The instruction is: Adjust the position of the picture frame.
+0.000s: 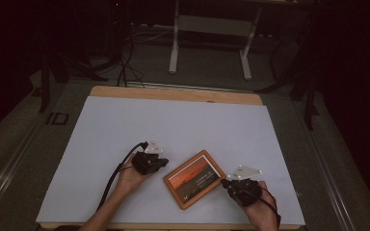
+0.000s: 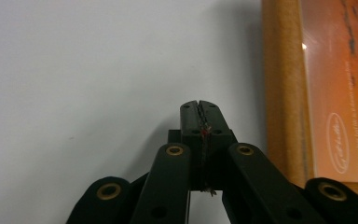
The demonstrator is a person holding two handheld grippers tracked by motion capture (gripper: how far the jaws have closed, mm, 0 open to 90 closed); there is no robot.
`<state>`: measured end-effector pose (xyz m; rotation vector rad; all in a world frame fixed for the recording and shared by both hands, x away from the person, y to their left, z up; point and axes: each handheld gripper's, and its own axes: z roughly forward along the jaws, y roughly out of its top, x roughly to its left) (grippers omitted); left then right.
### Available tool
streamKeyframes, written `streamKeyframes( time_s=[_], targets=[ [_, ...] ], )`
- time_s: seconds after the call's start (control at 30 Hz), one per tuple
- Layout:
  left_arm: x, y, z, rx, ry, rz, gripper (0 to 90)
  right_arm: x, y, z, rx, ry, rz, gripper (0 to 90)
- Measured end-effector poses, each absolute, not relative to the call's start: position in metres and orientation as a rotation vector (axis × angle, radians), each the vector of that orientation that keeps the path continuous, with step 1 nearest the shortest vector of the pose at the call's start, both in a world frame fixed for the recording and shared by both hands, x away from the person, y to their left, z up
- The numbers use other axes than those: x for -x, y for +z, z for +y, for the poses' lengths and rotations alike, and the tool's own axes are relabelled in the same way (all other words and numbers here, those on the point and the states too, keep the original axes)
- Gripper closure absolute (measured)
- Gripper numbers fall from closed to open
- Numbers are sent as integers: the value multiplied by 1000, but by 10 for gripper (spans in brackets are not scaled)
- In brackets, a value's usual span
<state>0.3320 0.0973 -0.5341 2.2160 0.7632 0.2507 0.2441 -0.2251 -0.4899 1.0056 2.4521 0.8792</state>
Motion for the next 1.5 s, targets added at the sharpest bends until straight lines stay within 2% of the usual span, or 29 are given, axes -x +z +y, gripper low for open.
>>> streamKeyframes(
  time_s=[0.37, 0.67, 0.97, 1.0, 1.07, 1.2, 1.23, 1.27, 1.3, 1.37, 1.43, 1.5],
  targets=[
    [-325, -539, 85, -2255, 199, 683, 898, -248, -500, -219, -1006, 814, 2490, 900],
    [-317, -537, 86, -2271, 172, 680, 899, -267, -498, -212, -1003, 769, 2460, 900],
    [-313, -537, 87, -2278, 29, 635, 892, -297, -496, -209, -1036, 766, 2454, 899],
    [-315, -537, 89, -2252, 25, 671, 853, -299, -495, -210, -1039, 771, 2458, 896],
    [-320, -535, 94, -2209, 11, 727, 772, -299, -494, -211, -1060, 772, 2442, 825],
    [-326, -530, 103, -2104, -34, 798, 604, -293, -491, -219, -1104, 843, 2448, 603],
    [-327, -529, 104, -2082, -31, 826, 540, -292, -491, -220, -1115, 871, 2459, 565],
    [-328, -528, 104, -2058, -33, 856, 422, -291, -491, -220, -1132, 933, 2491, 458],
    [-329, -528, 104, -2034, -43, 862, 422, -291, -491, -220, -1132, 933, 2491, 458],
    [-329, -527, 101, -2003, -47, 866, 317, -293, -493, -219, -1177, 991, 2529, 366],
    [-329, -526, 97, -2000, -65, 853, 255, -297, -497, -216, -1225, 1033, 2541, 280],
    [-329, -527, 92, -2008, -89, 840, 200, -301, -503, -213, -1268, 1069, 2562, 230]
  ],
)
